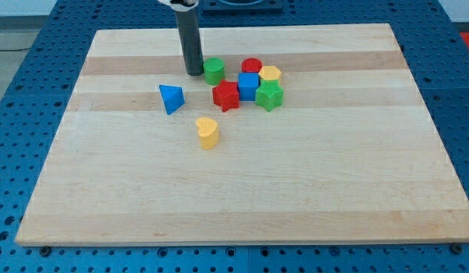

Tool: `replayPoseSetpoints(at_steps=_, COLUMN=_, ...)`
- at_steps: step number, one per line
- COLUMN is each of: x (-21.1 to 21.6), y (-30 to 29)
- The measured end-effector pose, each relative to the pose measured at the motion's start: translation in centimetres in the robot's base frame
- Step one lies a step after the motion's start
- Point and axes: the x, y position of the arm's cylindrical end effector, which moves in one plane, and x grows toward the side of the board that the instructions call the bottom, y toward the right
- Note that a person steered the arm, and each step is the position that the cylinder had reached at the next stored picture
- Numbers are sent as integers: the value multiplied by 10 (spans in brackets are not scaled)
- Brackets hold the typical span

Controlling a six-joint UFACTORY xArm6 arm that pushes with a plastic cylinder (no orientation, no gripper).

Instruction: Move green circle to the top red star

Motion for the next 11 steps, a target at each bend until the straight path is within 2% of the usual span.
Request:
replayPoseSetpoints(at_steps=8, x=6, y=8)
replayPoseSetpoints(at_steps=9, x=-11, y=2)
replayPoseSetpoints(at_steps=11, x=-16, y=14)
